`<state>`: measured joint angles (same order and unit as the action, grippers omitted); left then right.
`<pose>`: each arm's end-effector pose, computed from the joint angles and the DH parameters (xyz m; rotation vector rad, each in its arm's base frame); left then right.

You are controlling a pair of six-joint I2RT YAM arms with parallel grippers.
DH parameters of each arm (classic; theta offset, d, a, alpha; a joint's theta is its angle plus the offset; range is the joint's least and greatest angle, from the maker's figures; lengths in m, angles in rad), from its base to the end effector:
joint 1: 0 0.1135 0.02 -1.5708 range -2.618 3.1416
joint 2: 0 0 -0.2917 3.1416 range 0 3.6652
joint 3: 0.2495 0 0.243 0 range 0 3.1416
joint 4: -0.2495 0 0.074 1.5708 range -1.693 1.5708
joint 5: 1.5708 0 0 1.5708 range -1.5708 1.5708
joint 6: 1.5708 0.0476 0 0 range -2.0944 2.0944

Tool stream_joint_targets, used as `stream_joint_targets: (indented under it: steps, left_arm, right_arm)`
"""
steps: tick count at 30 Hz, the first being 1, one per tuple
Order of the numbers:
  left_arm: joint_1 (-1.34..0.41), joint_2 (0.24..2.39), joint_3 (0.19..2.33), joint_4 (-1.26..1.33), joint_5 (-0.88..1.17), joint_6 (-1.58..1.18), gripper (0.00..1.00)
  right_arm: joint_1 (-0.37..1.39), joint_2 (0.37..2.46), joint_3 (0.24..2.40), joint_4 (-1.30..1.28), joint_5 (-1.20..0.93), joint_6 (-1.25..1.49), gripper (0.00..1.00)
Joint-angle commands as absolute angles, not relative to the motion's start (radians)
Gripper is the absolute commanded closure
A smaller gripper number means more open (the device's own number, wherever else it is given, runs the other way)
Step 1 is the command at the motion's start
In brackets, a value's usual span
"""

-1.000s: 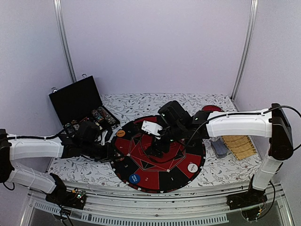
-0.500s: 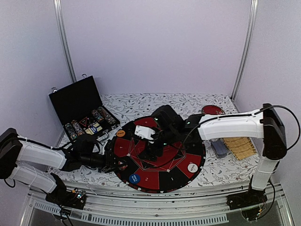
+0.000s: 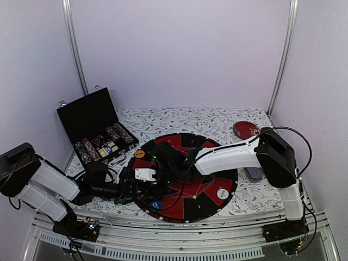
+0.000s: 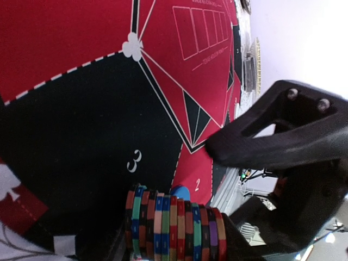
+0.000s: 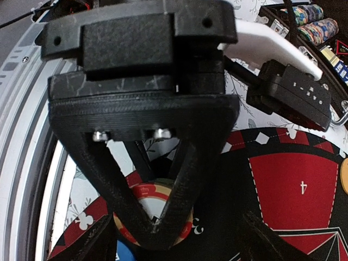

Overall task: Distribute texas hold em gaming equipment
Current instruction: Pass from the left arm to the right

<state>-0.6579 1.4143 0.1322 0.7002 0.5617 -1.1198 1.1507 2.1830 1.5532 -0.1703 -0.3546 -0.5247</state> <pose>0.1385 -0.1390 0.1302 -0.1940 2.5257 -1.5027 0.1872 0.4595 0.1769 -1.9154 1.4882 0.7146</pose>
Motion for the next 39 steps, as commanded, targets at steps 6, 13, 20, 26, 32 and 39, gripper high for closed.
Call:
stream_joint_targets:
  steps: [6, 13, 20, 26, 32, 39]
  left_arm:
    - [-0.624, 1.546, 0.087, 0.883, 0.604, -1.172, 1.00]
    - [-0.621, 1.593, 0.094, 0.918, 0.618, -1.179, 1.00]
    - [-0.614, 1.604, 0.091, 0.922, 0.617, -1.174, 1.00]
    - [-0.611, 1.634, 0.087, 0.951, 0.621, -1.179, 1.00]
    - [-0.609, 1.652, 0.085, 0.963, 0.623, -1.180, 0.95]
    - [-0.608, 1.617, 0.103, 0.894, 0.599, -1.138, 0.61]
  right_arm:
    - [1.160, 2.285, 1.611, -0.113, -0.400, -0.551, 0.30]
    - [1.161, 2.321, 1.614, -0.113, -0.389, -0.554, 0.41]
    - [1.166, 2.329, 1.620, -0.108, -0.384, -0.553, 0.55]
    - [1.169, 2.338, 1.633, -0.111, -0.398, -0.547, 0.67]
    - [1.169, 2.312, 1.641, -0.151, -0.379, -0.537, 0.89]
    - [1.171, 2.271, 1.604, -0.156, -0.344, -0.519, 0.97]
